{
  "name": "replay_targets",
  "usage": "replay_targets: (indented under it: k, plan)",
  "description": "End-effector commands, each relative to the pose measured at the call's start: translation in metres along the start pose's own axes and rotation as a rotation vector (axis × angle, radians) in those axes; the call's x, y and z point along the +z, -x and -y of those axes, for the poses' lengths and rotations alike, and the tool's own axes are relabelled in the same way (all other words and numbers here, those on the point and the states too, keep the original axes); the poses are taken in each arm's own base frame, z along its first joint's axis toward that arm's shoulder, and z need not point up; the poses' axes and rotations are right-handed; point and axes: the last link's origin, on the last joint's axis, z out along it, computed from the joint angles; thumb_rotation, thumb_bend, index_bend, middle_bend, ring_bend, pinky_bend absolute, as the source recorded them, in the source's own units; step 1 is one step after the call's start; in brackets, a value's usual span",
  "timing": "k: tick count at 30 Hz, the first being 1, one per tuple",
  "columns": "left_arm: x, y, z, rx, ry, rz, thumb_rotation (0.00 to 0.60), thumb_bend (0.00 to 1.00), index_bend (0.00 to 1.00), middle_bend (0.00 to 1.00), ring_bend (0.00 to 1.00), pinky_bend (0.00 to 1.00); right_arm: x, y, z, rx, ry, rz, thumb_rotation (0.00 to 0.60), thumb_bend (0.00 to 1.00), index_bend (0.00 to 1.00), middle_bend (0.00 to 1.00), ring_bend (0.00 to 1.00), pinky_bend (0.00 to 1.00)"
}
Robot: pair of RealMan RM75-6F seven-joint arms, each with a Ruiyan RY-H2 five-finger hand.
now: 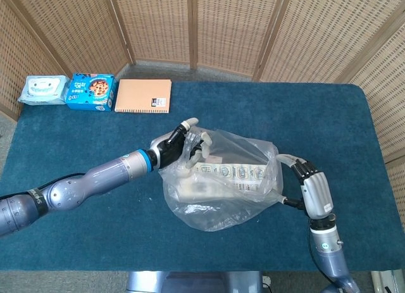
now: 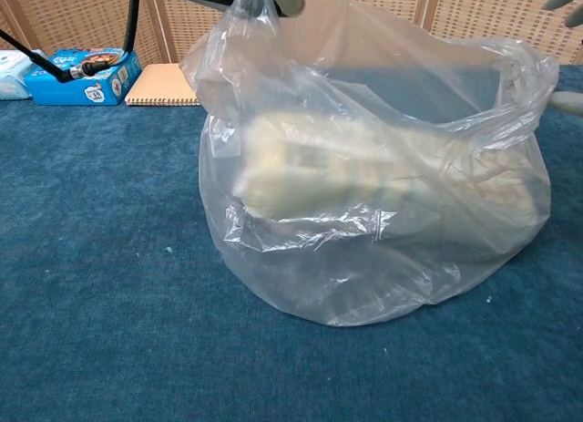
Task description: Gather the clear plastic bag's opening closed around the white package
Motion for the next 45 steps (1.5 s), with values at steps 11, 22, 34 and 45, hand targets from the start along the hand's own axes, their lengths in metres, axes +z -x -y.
replay_targets:
  k: [11, 22, 34, 45]
  plan:
    - [0.010, 0.000, 0.012, -0.078, 0.014, 0.100, 0.000, 0.36, 0.47, 0.63, 0.68, 0.71, 0.005, 0.008, 0.006, 0.055, 0.022, 0.001, 0.600, 0.13, 0.25, 0.29, 0.32, 0.33]
    - [0.002, -0.005, 0.003, -0.310, 0.132, 0.183, 0.000, 0.30, 0.46, 0.62, 0.63, 0.62, 0.006, 0.011, 0.003, 0.053, 0.035, 0.023, 0.600, 0.13, 0.25, 0.29, 0.32, 0.33]
    - [-0.015, -0.004, -0.019, -0.278, 0.199, 0.224, 0.000, 0.30, 0.45, 0.61, 0.62, 0.62, 0.011, 0.013, 0.003, 0.079, 0.033, 0.019, 0.600, 0.13, 0.25, 0.29, 0.32, 0.33]
    - [-0.018, -0.010, -0.006, -0.278, 0.170, 0.201, 0.000, 0.29, 0.45, 0.59, 0.60, 0.62, 0.019, 0.009, 0.013, 0.166, 0.028, -0.025, 0.600, 0.13, 0.25, 0.29, 0.32, 0.32]
